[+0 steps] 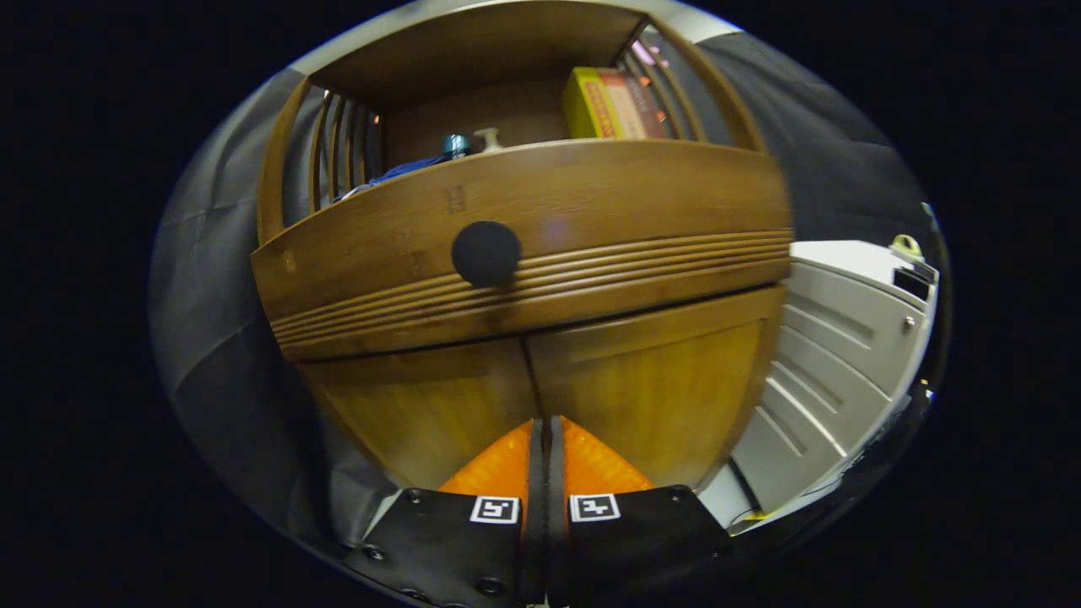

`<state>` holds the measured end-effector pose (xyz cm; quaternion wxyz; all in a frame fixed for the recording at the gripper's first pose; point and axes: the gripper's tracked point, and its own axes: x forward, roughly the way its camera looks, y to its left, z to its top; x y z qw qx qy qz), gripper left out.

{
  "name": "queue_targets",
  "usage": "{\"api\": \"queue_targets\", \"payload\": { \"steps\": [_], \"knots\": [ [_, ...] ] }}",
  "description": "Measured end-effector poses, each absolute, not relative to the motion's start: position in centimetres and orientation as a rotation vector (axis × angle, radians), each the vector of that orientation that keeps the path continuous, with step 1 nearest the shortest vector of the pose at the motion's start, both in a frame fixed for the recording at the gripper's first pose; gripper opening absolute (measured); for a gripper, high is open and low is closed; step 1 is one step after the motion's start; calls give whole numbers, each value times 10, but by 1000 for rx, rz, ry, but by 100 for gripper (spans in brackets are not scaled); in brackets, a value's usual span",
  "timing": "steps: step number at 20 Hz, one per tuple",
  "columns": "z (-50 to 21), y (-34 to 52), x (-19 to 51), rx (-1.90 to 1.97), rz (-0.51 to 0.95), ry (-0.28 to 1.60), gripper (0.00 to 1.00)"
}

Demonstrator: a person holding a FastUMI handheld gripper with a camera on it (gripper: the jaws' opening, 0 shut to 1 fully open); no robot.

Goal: Pull open the drawer, take out the items inside it, and place them on the countertop above the cabinet.

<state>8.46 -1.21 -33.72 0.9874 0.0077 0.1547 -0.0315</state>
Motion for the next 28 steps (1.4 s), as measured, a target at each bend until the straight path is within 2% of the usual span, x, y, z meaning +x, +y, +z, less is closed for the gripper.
{"api": "queue_targets", "payload": {
  "steps": [3,9,15,20,21,22,28],
  "knots": [
    [-297,1,98,-76,57,210,10],
    [-266,15,126,-17,51,194,71],
    [-264,16,171,-6,55,215,70],
    [-266,17,177,-37,46,204,46],
    [-266,15,168,-29,42,218,37],
    [-268,15,171,-14,46,232,32],
    [-262,16,120,11,46,289,31]
  ]
}}
